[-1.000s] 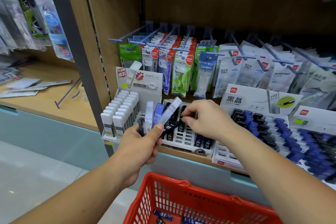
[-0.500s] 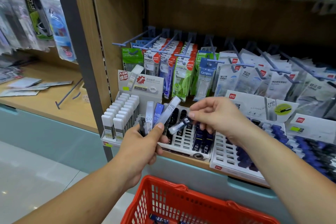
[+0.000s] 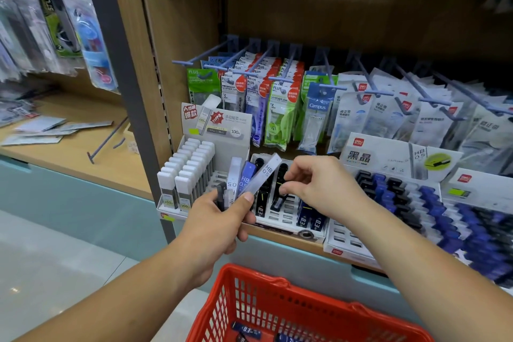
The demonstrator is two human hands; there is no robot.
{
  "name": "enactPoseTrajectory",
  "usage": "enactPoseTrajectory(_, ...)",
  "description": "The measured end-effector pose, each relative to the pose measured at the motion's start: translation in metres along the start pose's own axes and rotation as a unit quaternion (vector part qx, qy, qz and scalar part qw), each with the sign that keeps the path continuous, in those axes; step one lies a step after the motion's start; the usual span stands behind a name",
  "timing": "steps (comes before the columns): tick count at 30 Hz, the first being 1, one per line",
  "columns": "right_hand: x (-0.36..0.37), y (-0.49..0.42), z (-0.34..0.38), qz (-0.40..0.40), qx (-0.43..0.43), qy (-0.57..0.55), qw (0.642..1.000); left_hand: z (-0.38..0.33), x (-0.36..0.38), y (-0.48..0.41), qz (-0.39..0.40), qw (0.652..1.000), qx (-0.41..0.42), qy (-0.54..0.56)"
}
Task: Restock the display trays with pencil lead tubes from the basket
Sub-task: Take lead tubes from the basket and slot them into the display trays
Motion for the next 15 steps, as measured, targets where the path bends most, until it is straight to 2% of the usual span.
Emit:
enactPoseTrajectory(4, 0.002, -0.005, 0.0, 0.029, -0.013, -0.024, 0.999, 0.0, -0.001, 0.0, 0.007, 1.0, -0.005, -0.001)
enactPoseTrajectory(9, 0.008, -0.004, -0.002, -0.01, -0.013, -0.018, 1.0, 0.0, -0.005, 0.0, 0.006, 1.0, -0.006, -0.005)
enactPoseTrajectory(15, 0.007, -0.008, -0.006, 0.013, 0.002, 0.017, 1.0, 0.001, -0.01, -0.002, 0.003, 1.0, -0.007, -0.006)
Point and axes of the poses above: each hand's wrist, its own y-axis away from the middle knuckle, its own x-axis out of the palm, z = x × y, the point moved 4 cm from there along -y, towards the middle knuckle, and after that the axes turned 4 degrees about y, right-handed, at the moved point
